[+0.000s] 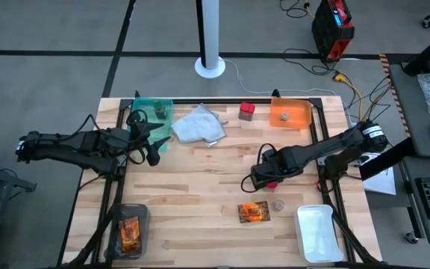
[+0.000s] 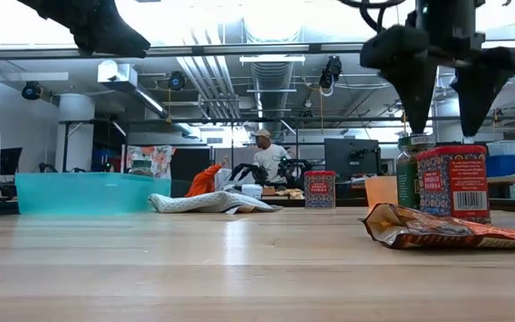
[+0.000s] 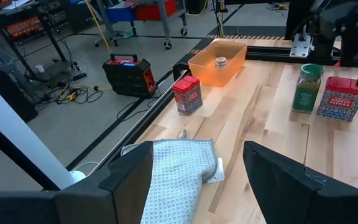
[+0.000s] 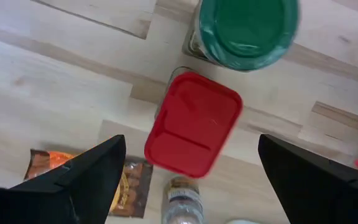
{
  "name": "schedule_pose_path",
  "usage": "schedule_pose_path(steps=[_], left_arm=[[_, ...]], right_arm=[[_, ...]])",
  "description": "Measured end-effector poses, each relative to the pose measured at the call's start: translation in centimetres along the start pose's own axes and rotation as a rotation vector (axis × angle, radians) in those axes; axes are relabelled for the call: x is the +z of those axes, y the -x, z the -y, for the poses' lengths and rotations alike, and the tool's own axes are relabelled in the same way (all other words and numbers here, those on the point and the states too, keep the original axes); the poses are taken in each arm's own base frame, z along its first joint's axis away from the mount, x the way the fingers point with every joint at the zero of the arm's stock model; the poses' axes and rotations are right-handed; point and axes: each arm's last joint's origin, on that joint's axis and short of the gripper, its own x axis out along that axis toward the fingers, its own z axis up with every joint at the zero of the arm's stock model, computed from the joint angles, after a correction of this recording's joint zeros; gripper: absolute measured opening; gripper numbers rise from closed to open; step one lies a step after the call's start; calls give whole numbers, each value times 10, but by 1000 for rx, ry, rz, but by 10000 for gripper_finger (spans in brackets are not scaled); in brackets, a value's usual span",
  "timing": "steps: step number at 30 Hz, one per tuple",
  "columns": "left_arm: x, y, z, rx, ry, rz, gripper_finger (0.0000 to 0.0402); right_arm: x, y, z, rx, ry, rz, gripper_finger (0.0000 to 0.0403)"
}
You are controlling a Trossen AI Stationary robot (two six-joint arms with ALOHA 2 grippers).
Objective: Sort spices by type
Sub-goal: Put the bottom red seasoning can into the white bin
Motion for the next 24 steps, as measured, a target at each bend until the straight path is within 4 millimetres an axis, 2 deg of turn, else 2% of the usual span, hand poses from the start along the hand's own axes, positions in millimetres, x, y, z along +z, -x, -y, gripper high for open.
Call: schedule_pose_path(steps=[10, 14, 18, 24], left_arm=[[0, 0, 0, 0, -5, -1, 233], [0, 0, 0, 0, -5, -1, 233], [0, -1, 0, 0, -6, -3, 233], [-1, -3, 2, 1, -12, -13, 233]], right_arm=[[4, -43, 7, 44, -36, -24, 358], [3, -52, 9, 56, -47, -22, 344], [1, -52, 9, 56, -59, -23, 304], [1, -52, 9, 56, -63, -28, 210]])
